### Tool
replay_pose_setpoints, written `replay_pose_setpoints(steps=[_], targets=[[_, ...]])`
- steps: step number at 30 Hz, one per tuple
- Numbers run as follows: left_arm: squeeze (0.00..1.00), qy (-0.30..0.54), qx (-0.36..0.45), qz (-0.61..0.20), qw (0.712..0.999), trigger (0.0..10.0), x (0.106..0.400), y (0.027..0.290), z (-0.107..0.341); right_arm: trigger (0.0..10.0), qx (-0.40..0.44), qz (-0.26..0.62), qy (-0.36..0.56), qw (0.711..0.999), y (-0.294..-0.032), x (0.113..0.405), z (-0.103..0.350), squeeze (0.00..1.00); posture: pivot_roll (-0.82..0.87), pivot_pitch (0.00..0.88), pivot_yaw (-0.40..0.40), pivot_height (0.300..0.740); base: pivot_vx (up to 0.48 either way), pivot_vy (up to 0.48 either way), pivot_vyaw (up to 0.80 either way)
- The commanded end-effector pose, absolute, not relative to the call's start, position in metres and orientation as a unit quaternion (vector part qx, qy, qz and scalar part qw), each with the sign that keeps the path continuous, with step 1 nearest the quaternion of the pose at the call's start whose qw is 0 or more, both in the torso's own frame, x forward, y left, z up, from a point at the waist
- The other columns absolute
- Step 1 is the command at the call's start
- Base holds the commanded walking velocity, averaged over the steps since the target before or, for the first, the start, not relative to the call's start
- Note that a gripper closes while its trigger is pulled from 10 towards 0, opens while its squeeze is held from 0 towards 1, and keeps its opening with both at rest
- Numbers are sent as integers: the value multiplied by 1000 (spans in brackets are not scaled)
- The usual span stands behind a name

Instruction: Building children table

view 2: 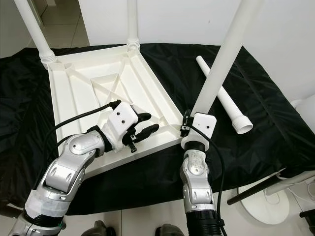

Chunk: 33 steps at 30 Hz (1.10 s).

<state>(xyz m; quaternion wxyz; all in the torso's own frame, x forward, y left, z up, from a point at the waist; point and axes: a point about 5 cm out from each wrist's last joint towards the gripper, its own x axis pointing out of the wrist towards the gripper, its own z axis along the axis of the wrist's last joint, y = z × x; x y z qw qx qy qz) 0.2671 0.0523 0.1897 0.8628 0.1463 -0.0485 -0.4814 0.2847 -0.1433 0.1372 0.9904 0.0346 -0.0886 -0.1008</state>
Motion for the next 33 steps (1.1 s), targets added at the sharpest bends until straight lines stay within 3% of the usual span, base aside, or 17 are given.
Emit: replay_pose_setpoints(steps=[1, 4, 5, 7, 8, 22, 33], targets=[[0, -69, 152, -446, 879, 10000, 269, 53, 195, 10000, 56, -72, -85, 992, -144, 284, 133, 1000, -68, 15, -3, 740, 0, 0, 0], [0, -69, 151, -447, 879, 10000, 269, 52, 195, 10000, 53, -45, -105, 992, -148, 285, 140, 1000, -71, 13, -5, 740, 0, 0, 0], [0, -69, 150, -448, 879, 10000, 268, 52, 195, 10000, 52, -30, -109, 992, -151, 286, 142, 671, -71, 13, -5, 740, 0, 0, 0], [0, -69, 150, -449, 878, 10000, 268, 52, 195, 10000, 53, -21, -111, 992, -152, 287, 144, 671, -71, 13, -5, 740, 0, 0, 0], [0, -69, 149, -449, 878, 10000, 268, 51, 195, 10000, 47, -6, -116, 992, -155, 288, 146, 0, -74, 12, -5, 740, 0, 0, 0], [0, -72, 145, -452, 877, 10000, 267, 49, 197, 10000, -7, 111, -124, 986, -183, 293, 154, 0, -76, 12, -2, 740, 0, 0, 0], [0, -50, 137, -478, 866, 10000, 258, 36, 192, 10000, -51, 229, -71, 970, -212, 294, 143, 0, -76, 14, 13, 740, 0, 0, 0]])
